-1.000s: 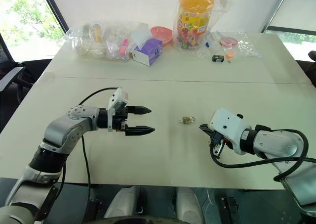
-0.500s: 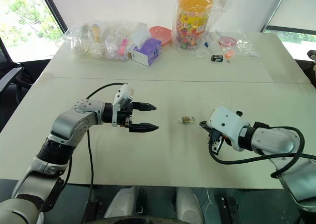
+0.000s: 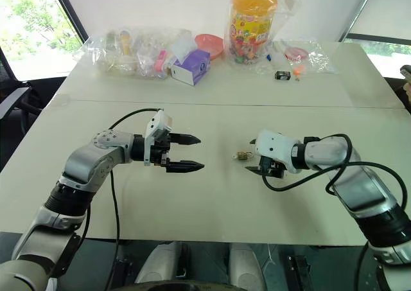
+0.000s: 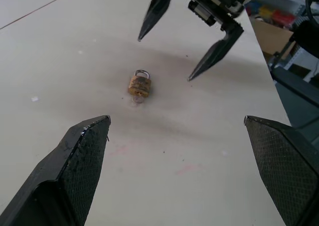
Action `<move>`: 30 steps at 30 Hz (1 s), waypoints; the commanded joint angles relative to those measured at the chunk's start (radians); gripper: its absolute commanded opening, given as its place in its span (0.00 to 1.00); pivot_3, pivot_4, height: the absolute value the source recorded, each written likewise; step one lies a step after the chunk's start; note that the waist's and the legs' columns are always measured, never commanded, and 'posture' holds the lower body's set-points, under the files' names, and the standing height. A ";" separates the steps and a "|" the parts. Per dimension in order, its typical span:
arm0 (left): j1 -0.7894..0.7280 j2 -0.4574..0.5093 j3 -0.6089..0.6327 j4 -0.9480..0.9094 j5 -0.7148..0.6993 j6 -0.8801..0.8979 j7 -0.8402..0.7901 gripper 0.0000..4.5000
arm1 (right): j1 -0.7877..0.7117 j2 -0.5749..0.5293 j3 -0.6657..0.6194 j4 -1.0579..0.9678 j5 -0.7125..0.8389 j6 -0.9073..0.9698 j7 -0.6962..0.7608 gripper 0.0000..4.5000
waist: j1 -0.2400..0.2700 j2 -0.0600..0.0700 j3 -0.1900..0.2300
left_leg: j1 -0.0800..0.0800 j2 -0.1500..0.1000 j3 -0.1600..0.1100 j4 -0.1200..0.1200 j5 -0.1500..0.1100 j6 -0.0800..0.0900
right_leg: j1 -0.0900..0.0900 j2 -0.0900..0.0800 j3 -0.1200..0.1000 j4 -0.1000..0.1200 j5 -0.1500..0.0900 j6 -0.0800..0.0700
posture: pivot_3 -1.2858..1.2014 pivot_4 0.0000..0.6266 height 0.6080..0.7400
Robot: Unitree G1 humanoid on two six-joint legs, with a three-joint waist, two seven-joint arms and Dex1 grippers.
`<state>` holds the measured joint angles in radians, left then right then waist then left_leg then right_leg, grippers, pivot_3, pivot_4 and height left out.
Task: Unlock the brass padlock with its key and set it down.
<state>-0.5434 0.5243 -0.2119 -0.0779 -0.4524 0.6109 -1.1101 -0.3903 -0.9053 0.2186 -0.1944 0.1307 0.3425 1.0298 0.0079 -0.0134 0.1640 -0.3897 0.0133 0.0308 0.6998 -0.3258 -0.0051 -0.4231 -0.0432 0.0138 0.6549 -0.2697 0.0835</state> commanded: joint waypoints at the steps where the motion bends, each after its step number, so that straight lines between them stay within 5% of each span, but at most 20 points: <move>1: 0.011 0.016 0.027 -0.053 -0.010 0.005 0.011 1.00 | -0.045 0.046 -0.002 0.090 0.048 0.015 0.070 0.99 | 0.001 0.000 0.000 | 0.000 0.000 0.000 0.000 0.000 0.000 | 0.000 0.000 0.000 0.000 0.000 0.000 | 0.52 0.24 0.96; 23: 0.007 0.019 0.030 -0.064 -0.016 0.009 0.035 1.00 | -0.209 0.206 0.041 0.534 -0.044 -0.092 0.164 0.99 | -0.019 0.000 0.000 | 0.000 0.001 0.000 0.000 0.000 -0.001 | -0.001 -0.002 0.000 0.002 0.000 0.000 | 0.52 0.24 0.96; 30: 0.008 0.016 0.029 -0.068 -0.019 0.015 0.045 1.00 | -0.191 0.204 0.058 0.550 -0.081 -0.133 0.174 0.26 | -0.020 0.000 0.000 | 0.001 0.001 0.000 0.000 0.000 -0.001 | -0.001 -0.002 0.000 0.003 0.000 0.000 | 0.52 0.24 0.96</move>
<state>-0.5227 0.5426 -0.2007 -0.1121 -0.4612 0.6283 -1.0666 -0.5948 -0.6988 0.2647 0.3343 0.0876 0.2021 1.2142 -0.0120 -0.0132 0.1637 -0.3887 0.0141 0.0313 0.7002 -0.3252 -0.0061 -0.4236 -0.0454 0.0139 0.6581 -0.2696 0.0835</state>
